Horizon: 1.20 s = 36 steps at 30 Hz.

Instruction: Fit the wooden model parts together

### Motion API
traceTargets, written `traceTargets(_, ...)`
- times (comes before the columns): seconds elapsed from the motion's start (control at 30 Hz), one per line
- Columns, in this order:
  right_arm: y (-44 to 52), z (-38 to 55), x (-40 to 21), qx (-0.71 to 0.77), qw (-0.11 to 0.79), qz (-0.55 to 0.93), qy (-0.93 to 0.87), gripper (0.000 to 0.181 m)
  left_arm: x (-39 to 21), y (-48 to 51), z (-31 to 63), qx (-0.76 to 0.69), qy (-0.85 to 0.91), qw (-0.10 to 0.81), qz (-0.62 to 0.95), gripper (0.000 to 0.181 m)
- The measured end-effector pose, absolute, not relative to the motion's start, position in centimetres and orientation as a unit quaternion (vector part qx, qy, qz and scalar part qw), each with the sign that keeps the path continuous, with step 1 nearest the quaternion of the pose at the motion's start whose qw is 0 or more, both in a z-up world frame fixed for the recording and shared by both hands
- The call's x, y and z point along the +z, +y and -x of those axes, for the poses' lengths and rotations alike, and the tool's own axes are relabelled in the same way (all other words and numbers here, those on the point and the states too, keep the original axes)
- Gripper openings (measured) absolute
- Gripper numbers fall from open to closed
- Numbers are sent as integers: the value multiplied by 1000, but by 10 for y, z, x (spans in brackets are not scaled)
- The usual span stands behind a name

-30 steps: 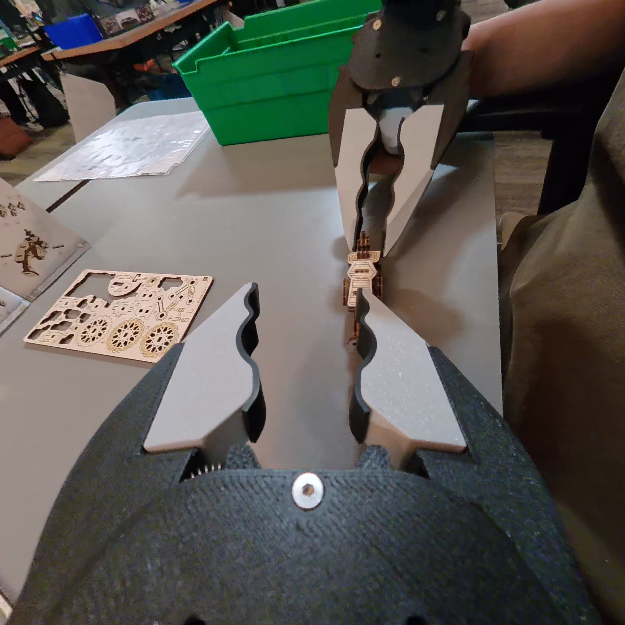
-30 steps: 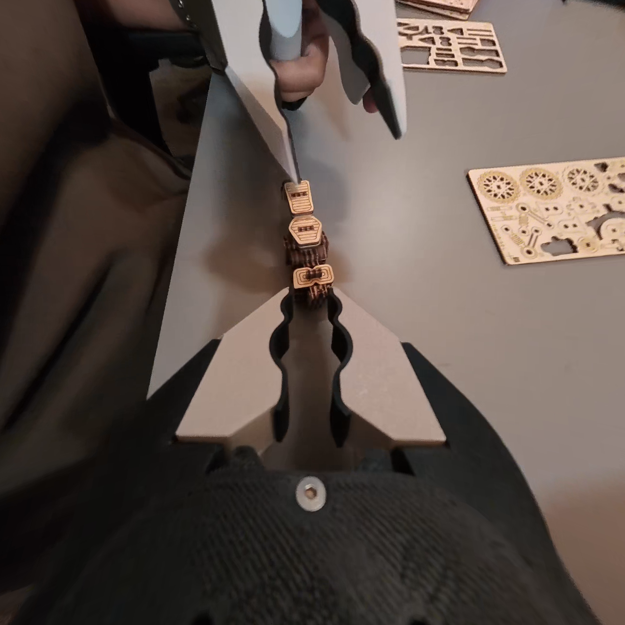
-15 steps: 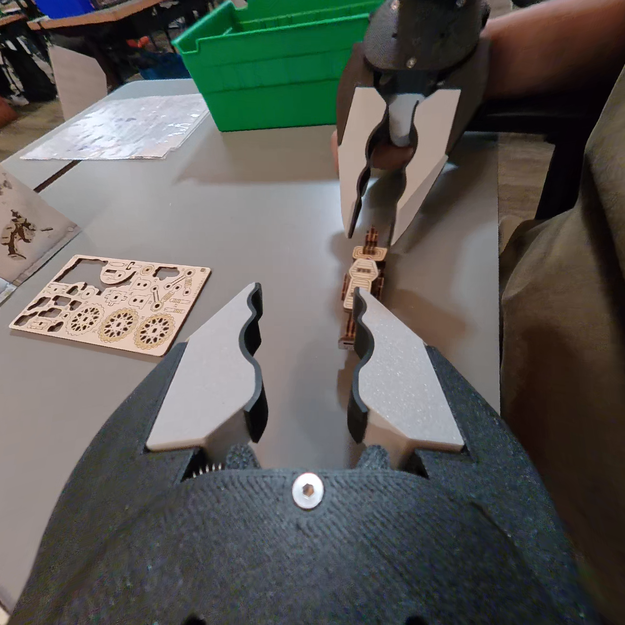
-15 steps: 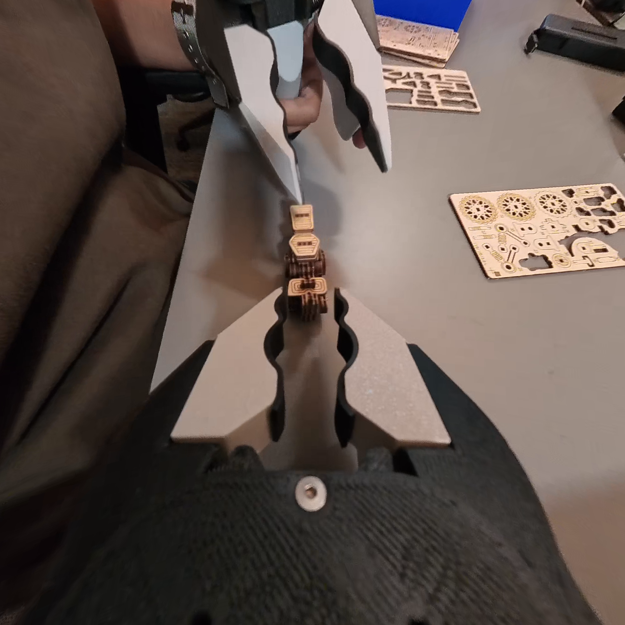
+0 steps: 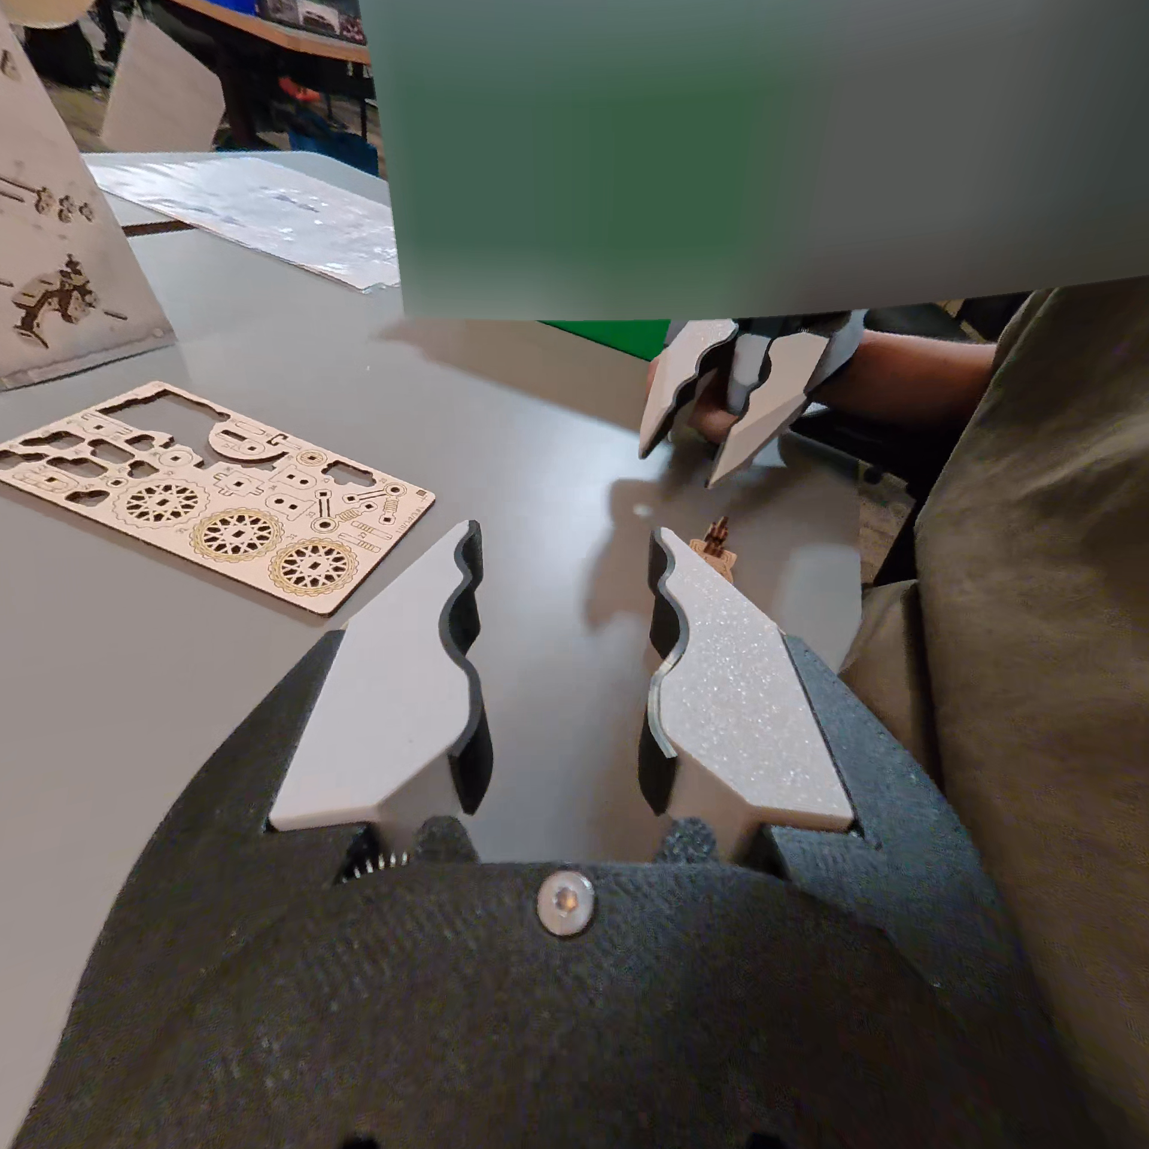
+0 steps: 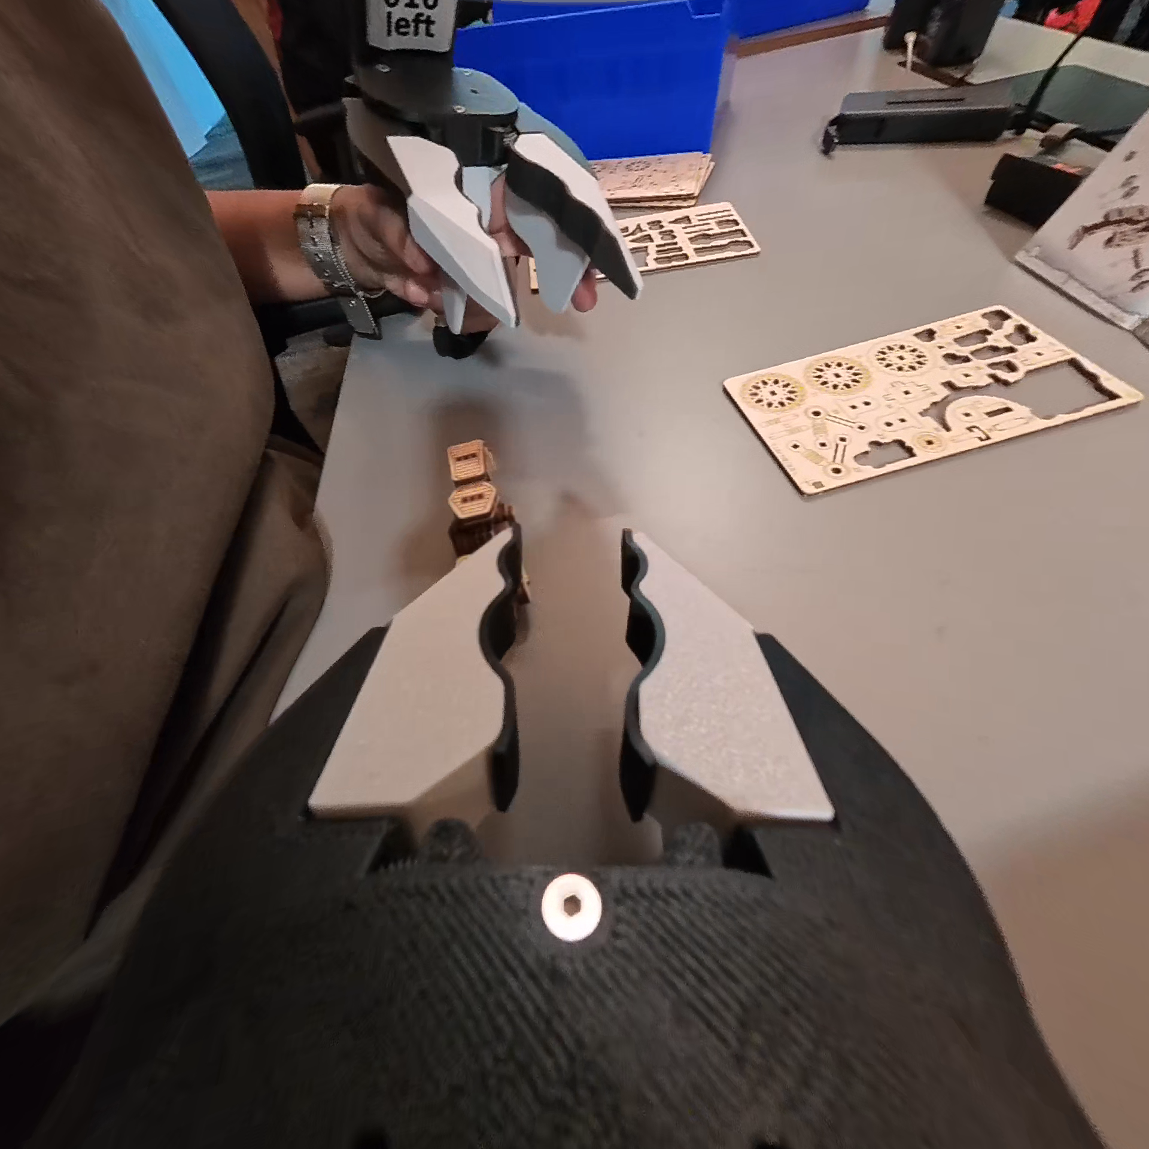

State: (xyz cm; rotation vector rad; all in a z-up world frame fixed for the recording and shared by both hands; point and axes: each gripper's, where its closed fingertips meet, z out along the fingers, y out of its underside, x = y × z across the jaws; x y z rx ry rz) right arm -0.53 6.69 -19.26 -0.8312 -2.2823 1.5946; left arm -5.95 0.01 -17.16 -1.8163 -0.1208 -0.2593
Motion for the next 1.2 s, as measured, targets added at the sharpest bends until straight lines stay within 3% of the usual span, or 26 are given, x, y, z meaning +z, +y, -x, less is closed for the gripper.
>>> traceTargets(0.27,64,4,-199,550,22,304,-778,28,-177,5,63,-145,-69,590,791,51)
traceTargets(0.47,56,-9,-198,558,-42,277,-781,41,-178,6,67,-166,-86,587,787,51)
traceTargets(0.87,50,-28,-230,458,31,230,-858,42,-183,10,32,-167,-1,564,808,53)
traceTargets(1.2,46,-28,-234,433,87,215,-871,45,-205,22,0,-72,100,508,852,62)
